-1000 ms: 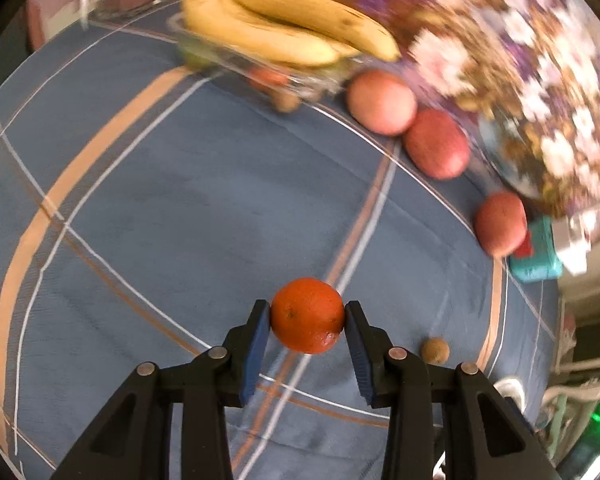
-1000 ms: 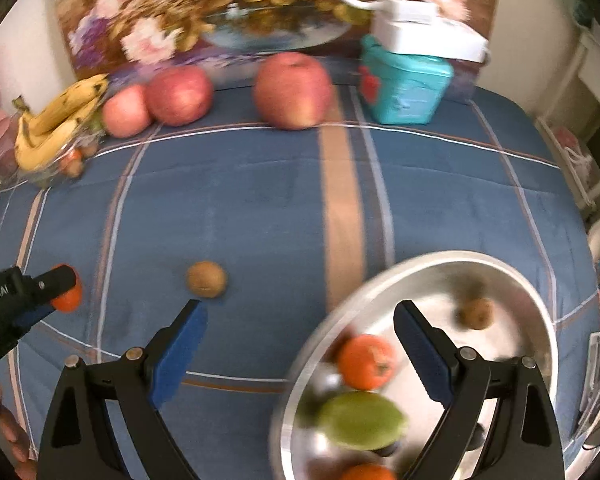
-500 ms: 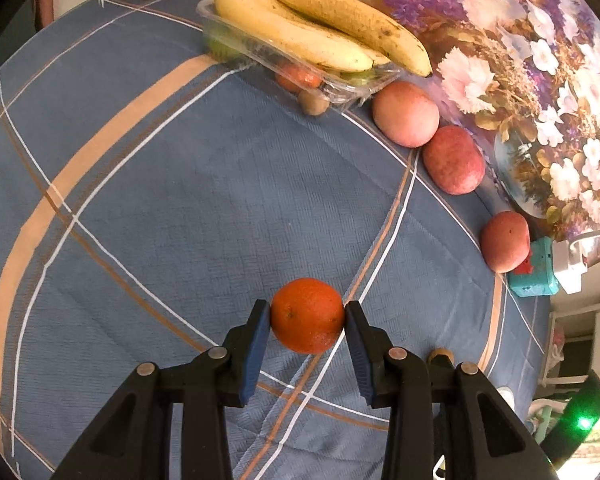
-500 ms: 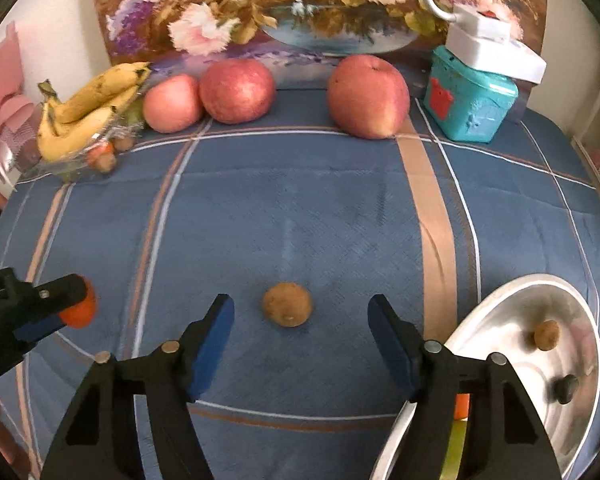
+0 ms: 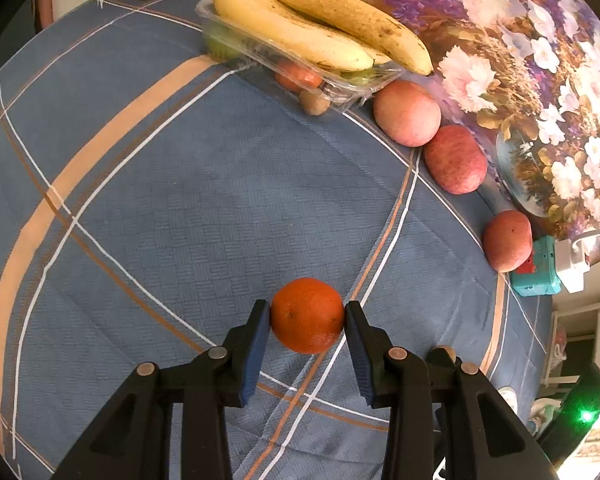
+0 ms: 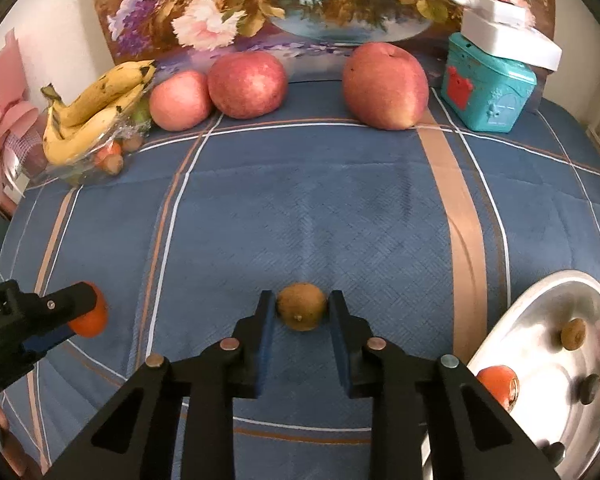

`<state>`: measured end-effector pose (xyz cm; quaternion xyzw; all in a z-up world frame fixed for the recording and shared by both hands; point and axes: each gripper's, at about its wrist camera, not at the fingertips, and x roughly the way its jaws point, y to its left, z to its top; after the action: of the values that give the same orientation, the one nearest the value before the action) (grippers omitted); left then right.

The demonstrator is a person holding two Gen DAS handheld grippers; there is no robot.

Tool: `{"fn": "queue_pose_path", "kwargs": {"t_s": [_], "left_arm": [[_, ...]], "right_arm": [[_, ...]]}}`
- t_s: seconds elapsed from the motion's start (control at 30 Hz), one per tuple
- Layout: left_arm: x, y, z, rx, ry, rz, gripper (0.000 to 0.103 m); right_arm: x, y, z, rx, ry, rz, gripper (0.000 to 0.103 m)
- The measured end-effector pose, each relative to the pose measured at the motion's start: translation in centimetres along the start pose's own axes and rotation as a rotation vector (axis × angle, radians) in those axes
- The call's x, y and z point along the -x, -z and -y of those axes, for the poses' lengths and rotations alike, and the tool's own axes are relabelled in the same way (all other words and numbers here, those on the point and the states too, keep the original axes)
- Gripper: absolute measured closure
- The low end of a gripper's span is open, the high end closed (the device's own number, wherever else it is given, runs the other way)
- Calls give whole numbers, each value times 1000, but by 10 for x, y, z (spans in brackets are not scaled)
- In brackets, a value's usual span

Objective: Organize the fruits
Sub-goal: 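Carry the orange and kiwi over the steel bowl and open both tools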

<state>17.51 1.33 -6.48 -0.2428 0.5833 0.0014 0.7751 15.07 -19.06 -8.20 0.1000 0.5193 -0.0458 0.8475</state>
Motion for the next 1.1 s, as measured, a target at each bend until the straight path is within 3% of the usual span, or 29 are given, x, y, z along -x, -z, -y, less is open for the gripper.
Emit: {"fn": "queue_pose_path", "kwargs": {"t_s": [0.57,0.87,1.1], "left_arm": [[30,20,24,-50,31,29,62],[39,48,53,-143,25,26,62],[32,83,103,-307,35,-17,62]], "right_arm": [[35,5,-13,75,28,16,75],[63,9,25,12,68,0,75],[79,14,85,-102,112,-4,75]]}}
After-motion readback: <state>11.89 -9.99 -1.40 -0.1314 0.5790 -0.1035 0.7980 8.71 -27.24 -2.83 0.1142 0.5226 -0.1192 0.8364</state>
